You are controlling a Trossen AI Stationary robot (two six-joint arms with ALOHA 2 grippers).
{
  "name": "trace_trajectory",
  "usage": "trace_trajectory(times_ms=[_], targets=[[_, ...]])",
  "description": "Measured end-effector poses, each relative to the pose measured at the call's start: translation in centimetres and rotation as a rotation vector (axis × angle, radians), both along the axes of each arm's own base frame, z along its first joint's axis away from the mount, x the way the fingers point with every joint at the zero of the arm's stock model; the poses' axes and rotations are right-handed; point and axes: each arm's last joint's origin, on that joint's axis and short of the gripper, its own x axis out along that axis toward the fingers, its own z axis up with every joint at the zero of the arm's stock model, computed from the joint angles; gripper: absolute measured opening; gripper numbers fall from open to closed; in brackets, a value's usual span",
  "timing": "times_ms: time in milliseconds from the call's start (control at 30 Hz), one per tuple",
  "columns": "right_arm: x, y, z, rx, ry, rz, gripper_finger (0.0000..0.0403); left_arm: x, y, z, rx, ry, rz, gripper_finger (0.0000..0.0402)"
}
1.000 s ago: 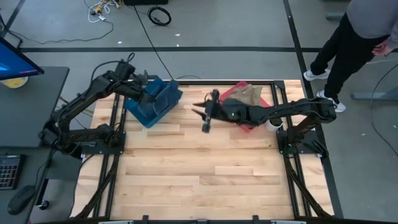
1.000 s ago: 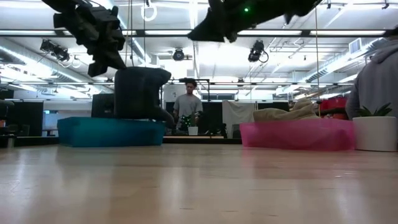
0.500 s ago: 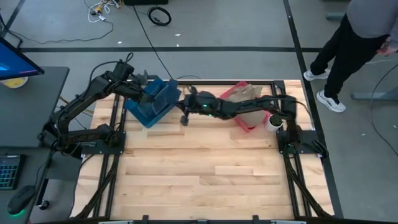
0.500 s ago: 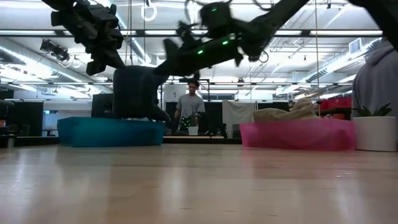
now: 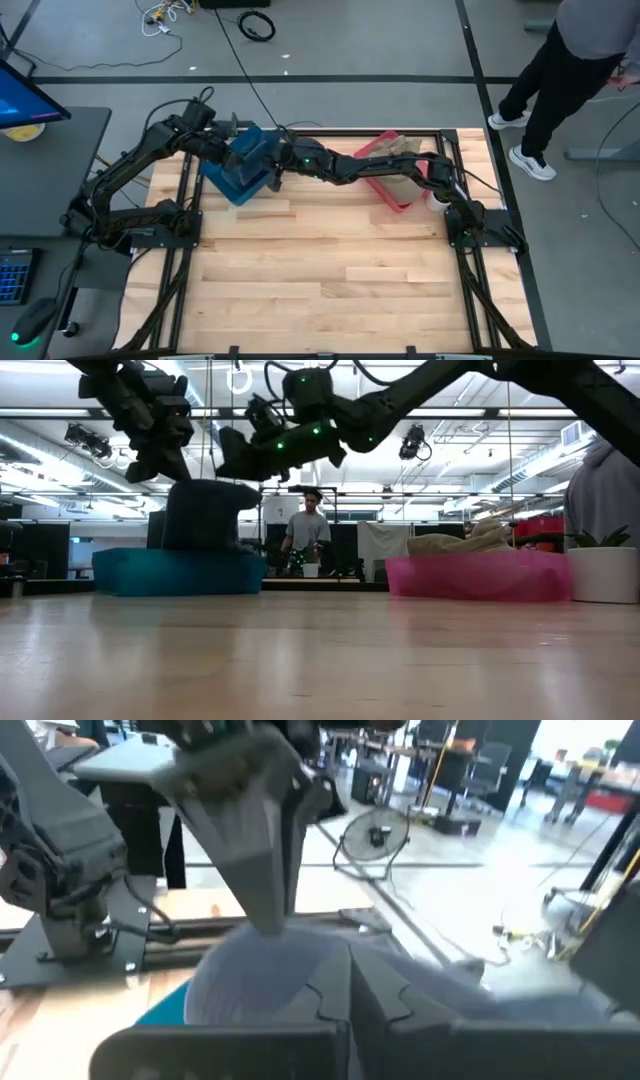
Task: Pick & Place hat
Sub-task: Put the blue cap into the blue bin
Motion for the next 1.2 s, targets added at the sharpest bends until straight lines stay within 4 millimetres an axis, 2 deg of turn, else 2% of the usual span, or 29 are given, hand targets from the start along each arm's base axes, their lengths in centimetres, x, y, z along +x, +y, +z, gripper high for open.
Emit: trace_trajectory(times_ms=[200, 333, 400, 600, 800, 1000, 1200], targets=[[0.6, 0.7, 1.9, -0.049, 0.003, 0.024, 0.0001, 0.3, -0.2, 0.2, -0.08, -0.082, -0.016, 0.0035], [0.5, 0.9, 0.9, 0.013, 0.108, 0.028, 0.0, 0.4, -0.4, 0.1, -0.122, -0.077, 0.002, 0.0017], [0.5, 0.9, 0.7, 0.011, 0.137, 0.029, 0.0, 0.4, -0.3, 0.1, -0.081, -0.061, 0.002, 0.0009], [0.1, 0.3, 0.4, -0.076, 0.194, -0.053, 0.0, 1.6, -0.9, 0.8, 0.029, -0.126, -0.145, 0.0004], [-0.9, 0.5, 0.0, -0.06, 0.366, -0.031, 0.0, 2.6, -2.1, -0.1, 0.074, -0.017, -0.172, 0.0005], [-2.3, 2.1, -0.1, -0.053, 0.568, 0.028, 0.0009, 3.4, -3.2, -1.1, 0.142, 0.05, -0.253, 0.0035], [-3.8, 3.0, -1.6, -0.063, 0.805, 0.079, 0.0065, 4.8, -4.2, -1.7, 0.204, 0.03, -0.303, 0.0096]])
